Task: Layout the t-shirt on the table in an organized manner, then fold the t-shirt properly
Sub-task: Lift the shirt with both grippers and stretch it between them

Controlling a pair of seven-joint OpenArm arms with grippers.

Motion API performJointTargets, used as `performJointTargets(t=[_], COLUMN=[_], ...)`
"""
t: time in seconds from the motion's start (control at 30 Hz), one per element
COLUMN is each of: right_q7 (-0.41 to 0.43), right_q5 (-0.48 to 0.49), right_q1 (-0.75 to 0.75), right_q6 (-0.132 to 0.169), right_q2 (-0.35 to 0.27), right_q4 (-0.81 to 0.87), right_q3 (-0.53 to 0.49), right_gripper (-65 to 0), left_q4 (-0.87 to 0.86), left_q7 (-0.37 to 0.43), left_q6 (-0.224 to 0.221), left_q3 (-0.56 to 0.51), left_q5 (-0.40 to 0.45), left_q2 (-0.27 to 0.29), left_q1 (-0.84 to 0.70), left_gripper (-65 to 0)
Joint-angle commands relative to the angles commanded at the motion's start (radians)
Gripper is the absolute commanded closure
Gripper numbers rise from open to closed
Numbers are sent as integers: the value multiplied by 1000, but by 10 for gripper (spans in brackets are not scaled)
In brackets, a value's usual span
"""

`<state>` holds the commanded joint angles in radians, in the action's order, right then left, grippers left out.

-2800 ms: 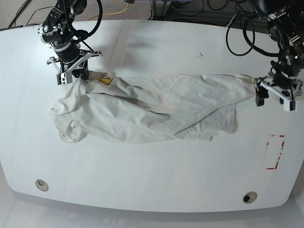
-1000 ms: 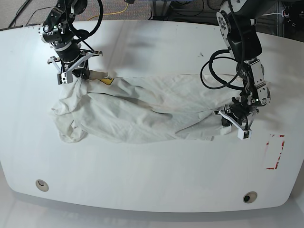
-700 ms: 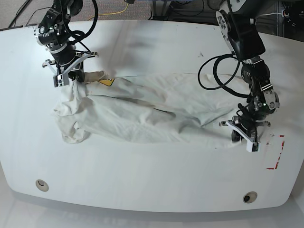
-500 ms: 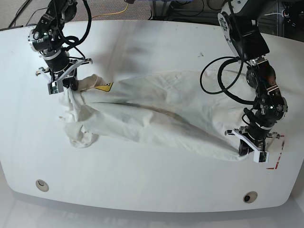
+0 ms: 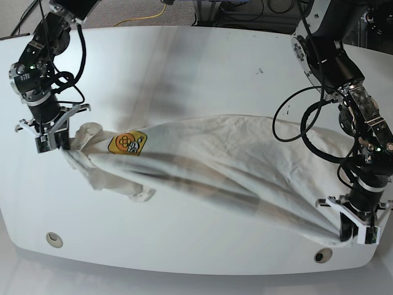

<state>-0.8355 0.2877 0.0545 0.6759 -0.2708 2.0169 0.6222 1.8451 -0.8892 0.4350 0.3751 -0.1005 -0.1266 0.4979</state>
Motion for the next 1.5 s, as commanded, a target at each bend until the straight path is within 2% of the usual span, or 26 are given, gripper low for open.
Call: performJointTargets(t=[0.17, 0.43, 0.87, 0.97, 1.17, 1.5], right_q7=[-2, -110, -196, -196, -196, -198], right_q5=[0, 0, 0, 0, -3, -5], right_q1=[-58, -207, -422, -459, -532, -608], right_q6=[0, 0, 0, 0, -2, -2], right_q2=[-44, -129, -235, -253, -299, -316], right_q4=[-2, -2, -5, -9, -26, -46], right_q3=[-2, -2, -8, -12, -98, -132], right_gripper=[0, 0, 0, 0, 0, 0], left_q4=[14, 15, 15, 14, 9, -20], left_q7=[-2, -2, -2, -2, -2, -2], left_q6=[0, 0, 0, 0, 0, 0], left_q3=[0, -2, -26, -35, -37, -37], left_q5=[0, 0, 0, 0, 0, 0], left_q2=[-15, -23, -21, -23, -21, -20], left_q1=[51, 135, 239, 265, 316, 348], left_gripper=[0, 0, 0, 0, 0, 0])
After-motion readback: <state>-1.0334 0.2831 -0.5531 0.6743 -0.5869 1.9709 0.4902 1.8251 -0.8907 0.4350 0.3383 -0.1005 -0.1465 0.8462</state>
